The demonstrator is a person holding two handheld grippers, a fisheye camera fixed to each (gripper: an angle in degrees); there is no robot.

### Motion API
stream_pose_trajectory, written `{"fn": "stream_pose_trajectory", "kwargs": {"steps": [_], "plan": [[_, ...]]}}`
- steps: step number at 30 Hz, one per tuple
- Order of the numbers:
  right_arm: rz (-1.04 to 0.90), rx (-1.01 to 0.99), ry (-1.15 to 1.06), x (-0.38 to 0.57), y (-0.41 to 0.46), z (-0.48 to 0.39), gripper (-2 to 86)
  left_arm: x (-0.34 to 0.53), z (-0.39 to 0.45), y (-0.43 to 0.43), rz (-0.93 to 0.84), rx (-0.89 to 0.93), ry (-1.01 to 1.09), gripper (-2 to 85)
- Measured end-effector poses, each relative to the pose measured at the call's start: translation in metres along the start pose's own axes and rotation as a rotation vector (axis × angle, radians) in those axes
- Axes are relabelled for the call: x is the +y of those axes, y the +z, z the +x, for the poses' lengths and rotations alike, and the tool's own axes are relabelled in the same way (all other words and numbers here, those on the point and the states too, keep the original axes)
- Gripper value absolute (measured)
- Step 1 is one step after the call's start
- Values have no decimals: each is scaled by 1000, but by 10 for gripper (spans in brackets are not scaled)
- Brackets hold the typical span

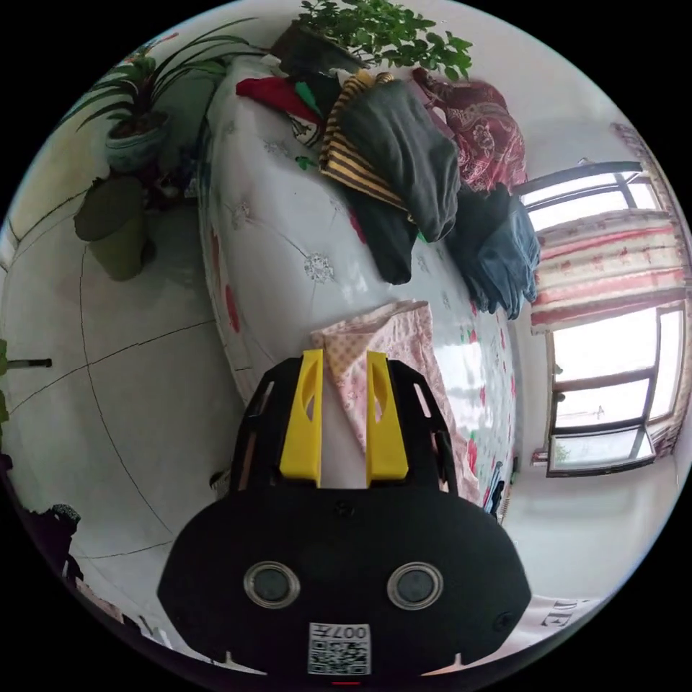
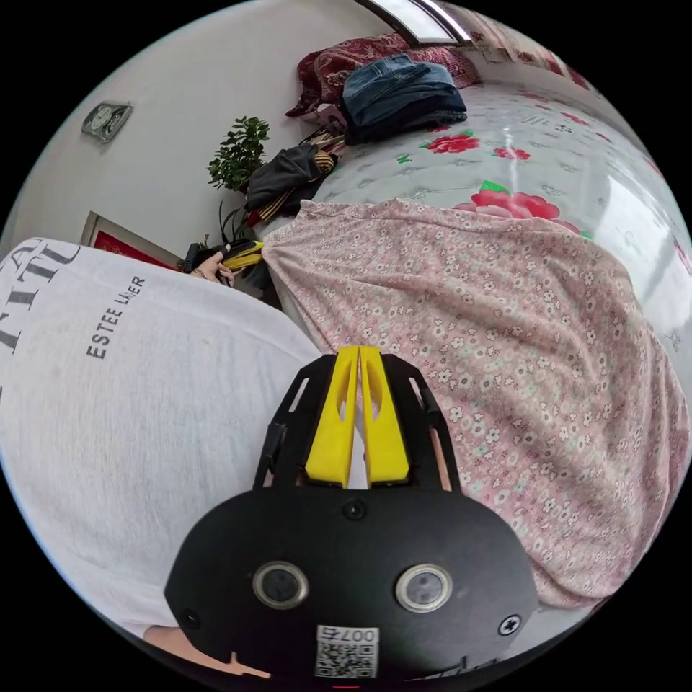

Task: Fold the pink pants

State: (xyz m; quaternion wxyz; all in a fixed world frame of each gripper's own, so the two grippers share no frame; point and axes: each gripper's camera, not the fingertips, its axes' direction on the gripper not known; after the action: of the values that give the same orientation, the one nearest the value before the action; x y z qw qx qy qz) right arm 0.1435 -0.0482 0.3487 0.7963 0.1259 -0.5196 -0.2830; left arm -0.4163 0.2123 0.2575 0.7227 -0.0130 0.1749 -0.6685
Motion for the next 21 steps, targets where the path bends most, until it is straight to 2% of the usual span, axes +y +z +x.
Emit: {"fn": "stream_pose_trajectory", "kwargs": {"steps": [3, 5, 7, 8, 10, 12, 13, 14, 15, 16, 17, 18, 19, 20, 21], "plan": [[37, -1, 25, 0, -11, -6, -3, -7, 2, 19, -74, 5, 35, 132], [41, -11, 38, -3, -15, -10, -3, -12, 17, 31, -95, -82, 81, 138], [40, -7, 43, -7, -19, -17, -3, -16, 50, 49, -157, -360, 188, 124], [42, -3, 45, -8, -21, -18, -3, -16, 60, 56, -178, -426, 230, 118], [61, 1, 54, -12, -29, -25, -3, -15, 104, 80, -223, -615, 445, 78], [77, 0, 65, -14, -36, -28, -3, -11, 127, 100, -244, -733, 563, 48], [88, 1, 72, -14, -41, -30, -3, -15, 130, 106, -250, -748, 548, 39], [94, 4, 76, -15, -44, -31, -3, -19, 129, 105, -253, -723, 514, 35], [104, 14, 86, -15, -49, -33, -3, -32, 120, 97, -258, -556, 405, 27], [117, 21, 96, -14, -56, -35, -3, -43, 106, 79, -216, -237, 272, 20], [123, 23, 101, -13, -60, -36, -3, -47, 96, 68, -175, -65, 204, 16], [141, 31, 116, -10, -68, -38, -3, -52, 77, 51, -114, 183, 78, 11], [165, 41, 132, -7, -76, -39, -3, -55, 60, 42, -80, 250, 37, 8], [178, 43, 141, -4, -80, -40, -3, -56, 52, 39, -71, 214, 42, 7], [200, 41, 164, 0, -86, -38, -3, -56, 30, 41, -89, 101, 28, 5]]}}
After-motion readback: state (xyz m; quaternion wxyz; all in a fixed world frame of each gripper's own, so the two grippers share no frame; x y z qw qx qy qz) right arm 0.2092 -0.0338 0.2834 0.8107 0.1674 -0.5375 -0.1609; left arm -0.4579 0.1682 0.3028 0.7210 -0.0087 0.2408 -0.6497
